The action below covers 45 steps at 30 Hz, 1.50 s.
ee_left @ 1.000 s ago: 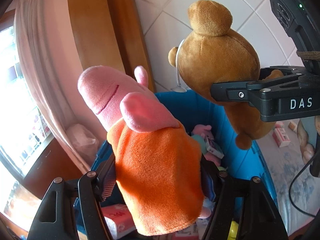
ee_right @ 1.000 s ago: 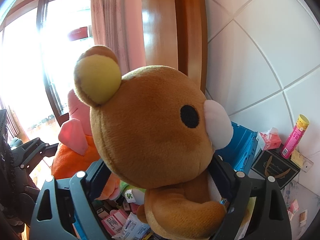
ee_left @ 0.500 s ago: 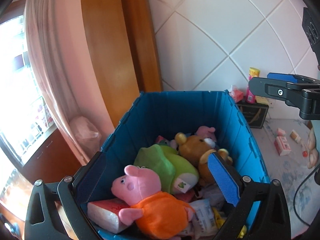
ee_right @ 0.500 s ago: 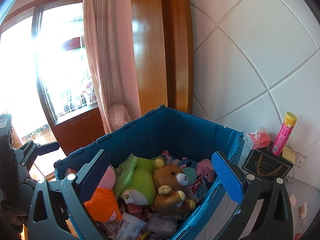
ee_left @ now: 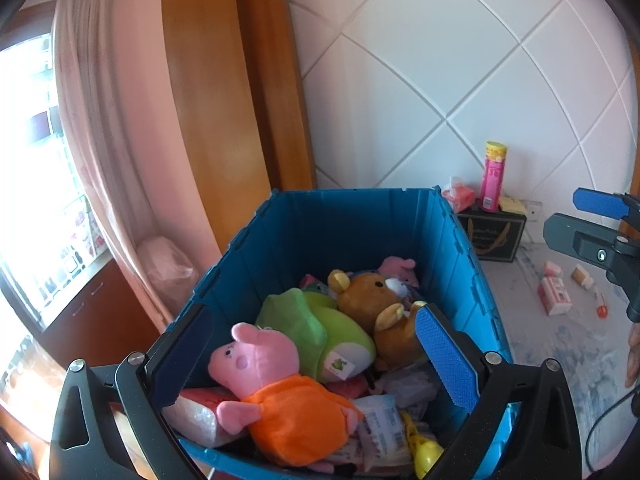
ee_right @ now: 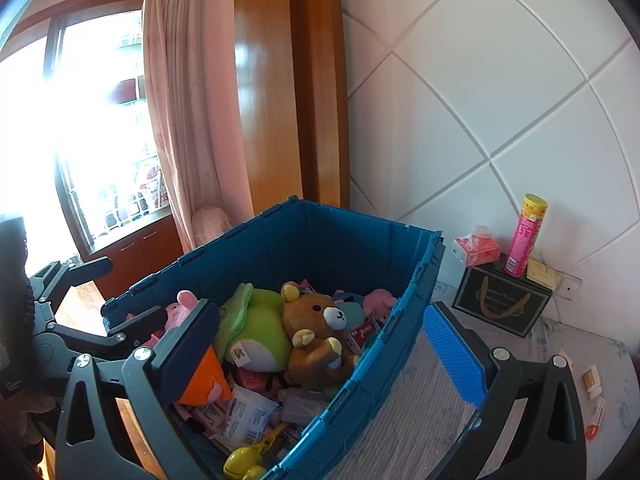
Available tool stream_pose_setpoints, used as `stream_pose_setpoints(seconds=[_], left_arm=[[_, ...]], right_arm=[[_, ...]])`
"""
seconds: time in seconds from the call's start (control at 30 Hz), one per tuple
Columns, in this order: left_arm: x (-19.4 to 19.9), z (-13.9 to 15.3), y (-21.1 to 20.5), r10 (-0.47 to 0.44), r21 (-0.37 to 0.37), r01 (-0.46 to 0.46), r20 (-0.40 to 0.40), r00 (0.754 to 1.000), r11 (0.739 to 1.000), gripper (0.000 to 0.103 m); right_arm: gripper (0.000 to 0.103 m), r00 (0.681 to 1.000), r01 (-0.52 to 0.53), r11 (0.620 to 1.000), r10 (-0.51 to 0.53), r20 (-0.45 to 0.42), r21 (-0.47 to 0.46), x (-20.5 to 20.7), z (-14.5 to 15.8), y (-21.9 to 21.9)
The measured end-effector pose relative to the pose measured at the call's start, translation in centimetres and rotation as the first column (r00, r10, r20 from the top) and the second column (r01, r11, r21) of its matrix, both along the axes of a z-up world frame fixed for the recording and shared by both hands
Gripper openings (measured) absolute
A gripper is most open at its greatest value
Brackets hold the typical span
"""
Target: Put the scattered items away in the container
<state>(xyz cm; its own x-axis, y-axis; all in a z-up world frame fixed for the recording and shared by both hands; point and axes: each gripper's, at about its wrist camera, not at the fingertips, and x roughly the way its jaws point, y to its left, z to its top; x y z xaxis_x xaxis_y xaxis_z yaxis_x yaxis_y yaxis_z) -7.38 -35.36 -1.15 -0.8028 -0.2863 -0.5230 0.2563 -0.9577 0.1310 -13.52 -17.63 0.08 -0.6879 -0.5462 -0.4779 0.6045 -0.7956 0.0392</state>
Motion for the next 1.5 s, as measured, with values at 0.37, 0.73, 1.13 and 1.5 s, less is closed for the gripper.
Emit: stream_pose_setpoints(seconds=[0.37,0.73,1.13,1.5], left_arm=[[1.6,0.9,11.6,-0.109,-0.007,0.109,-0.014,0.994,0.994,0.102],[4.9,1.1,26.0,-0.243,0.057,0.242,0.007,0.97,0.969,0.102],[11.4,1.4,34.8,-0.24,0.074,0.236,0.054,0.969,0.969,0.102],[14.7,2.6,36.1,-0.222,0.077,0.217,0.067,0.973,0.973,0.102]], right_arm=[[0.103,0.971,0.239,0.969,-0.239,-0.005,0.058,3.9,0.3,10.9],[0.103,0.909,0.41,0.909,-0.414,0.05,0.074,10.4,0.9,26.9],[0.103,0.883,0.458,0.887,-0.462,0.084,0.06,17.8,1.6,37.5],[0.103,0.884,0.456,0.889,-0.458,0.094,0.047,21.2,1.9,39.7]])
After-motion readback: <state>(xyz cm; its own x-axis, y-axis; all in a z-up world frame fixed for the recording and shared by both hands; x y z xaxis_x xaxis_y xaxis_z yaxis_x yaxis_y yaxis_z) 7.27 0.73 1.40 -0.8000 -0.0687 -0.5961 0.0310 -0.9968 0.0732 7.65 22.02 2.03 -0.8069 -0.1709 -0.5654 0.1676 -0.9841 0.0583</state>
